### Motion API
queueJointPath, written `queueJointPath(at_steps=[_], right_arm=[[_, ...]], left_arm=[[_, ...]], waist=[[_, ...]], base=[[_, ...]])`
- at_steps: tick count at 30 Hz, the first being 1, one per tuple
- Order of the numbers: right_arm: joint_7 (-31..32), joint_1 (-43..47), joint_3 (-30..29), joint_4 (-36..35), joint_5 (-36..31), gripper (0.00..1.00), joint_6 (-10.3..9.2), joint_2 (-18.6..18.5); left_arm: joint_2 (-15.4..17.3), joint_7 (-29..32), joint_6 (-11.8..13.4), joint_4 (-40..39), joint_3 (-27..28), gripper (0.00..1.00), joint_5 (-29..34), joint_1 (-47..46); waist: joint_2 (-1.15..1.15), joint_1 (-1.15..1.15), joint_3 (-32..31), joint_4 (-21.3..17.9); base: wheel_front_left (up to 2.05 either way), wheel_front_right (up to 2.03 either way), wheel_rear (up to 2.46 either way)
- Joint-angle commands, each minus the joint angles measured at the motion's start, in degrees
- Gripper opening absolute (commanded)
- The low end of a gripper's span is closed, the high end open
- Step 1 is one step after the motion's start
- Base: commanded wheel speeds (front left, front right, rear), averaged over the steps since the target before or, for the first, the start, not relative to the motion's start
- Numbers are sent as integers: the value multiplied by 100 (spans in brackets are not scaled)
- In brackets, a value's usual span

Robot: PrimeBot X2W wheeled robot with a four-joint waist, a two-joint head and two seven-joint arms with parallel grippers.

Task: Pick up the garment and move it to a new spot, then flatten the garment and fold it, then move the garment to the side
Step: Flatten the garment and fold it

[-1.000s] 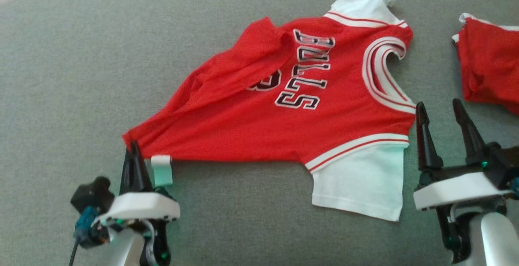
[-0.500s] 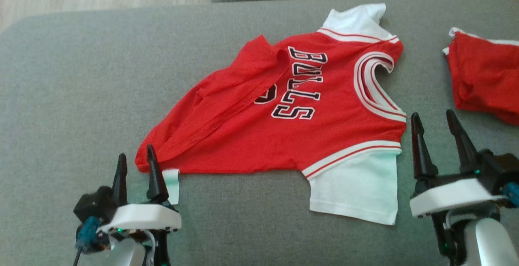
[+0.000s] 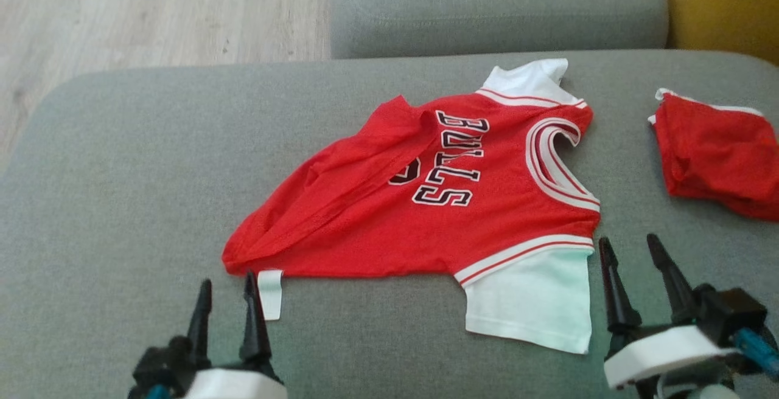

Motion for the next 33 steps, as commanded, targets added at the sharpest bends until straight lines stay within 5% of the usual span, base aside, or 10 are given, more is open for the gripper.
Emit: queueJointPath(at_steps=[1, 22, 33], right_arm=[[-83, -107, 168, -172, 40, 100, -4, -29], [-121, -30, 258, -8, 51, 100, -4, -29], [261, -3, 257, 1220, -90, 100, -4, -29]], left_arm=[[5, -55, 24, -193, 105, 100, 52, -114], [81, 123, 143, -371, -96, 100, 111, -22], [104, 161, 176, -363, -144, 100, 120, -187]], waist=[[0, 1, -63, 6], [0, 1, -56, 0], [0, 1, 337, 100]], base=[[0, 0, 0], [0, 0, 0], [0, 0, 0]])
